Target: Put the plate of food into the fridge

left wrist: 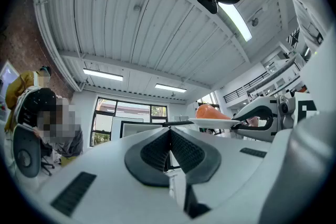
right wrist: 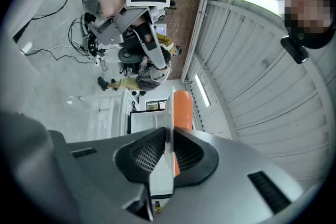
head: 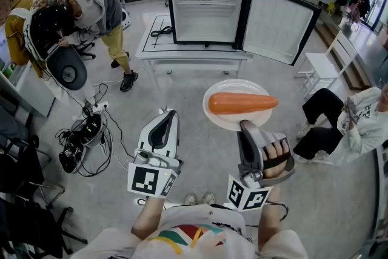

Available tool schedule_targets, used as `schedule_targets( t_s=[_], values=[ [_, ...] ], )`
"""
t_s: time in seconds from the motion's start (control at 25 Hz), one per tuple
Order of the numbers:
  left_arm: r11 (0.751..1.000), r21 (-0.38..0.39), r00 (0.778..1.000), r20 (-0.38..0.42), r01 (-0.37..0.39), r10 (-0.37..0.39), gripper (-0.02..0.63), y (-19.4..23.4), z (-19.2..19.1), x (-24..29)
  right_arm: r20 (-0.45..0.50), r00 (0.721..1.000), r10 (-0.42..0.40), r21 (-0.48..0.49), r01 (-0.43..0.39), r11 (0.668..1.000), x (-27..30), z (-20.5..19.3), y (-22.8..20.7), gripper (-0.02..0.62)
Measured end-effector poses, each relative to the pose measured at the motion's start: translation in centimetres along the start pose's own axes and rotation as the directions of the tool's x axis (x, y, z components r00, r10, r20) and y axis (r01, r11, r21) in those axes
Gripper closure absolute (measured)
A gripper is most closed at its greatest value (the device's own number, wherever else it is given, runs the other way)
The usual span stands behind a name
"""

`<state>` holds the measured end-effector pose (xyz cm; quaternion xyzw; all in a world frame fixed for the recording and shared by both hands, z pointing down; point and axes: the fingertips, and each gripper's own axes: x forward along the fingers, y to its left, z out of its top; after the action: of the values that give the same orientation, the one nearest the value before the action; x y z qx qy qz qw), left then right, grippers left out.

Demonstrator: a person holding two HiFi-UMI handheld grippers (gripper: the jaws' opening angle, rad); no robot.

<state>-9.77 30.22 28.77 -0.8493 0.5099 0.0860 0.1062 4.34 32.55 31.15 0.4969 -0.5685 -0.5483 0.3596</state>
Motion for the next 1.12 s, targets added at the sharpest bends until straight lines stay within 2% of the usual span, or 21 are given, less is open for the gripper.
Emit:
schedule_targets(
  t_s=[1.12],
  values=[
    [1.0,-0.002,1.0,-0.018,0.019,-0.019,0.601,-1.2,-0.4,1.0,0.012,0.999,0.036,0.016,-0.036,0.999,-0.3,-1.0,0.6,0.554]
  ],
)
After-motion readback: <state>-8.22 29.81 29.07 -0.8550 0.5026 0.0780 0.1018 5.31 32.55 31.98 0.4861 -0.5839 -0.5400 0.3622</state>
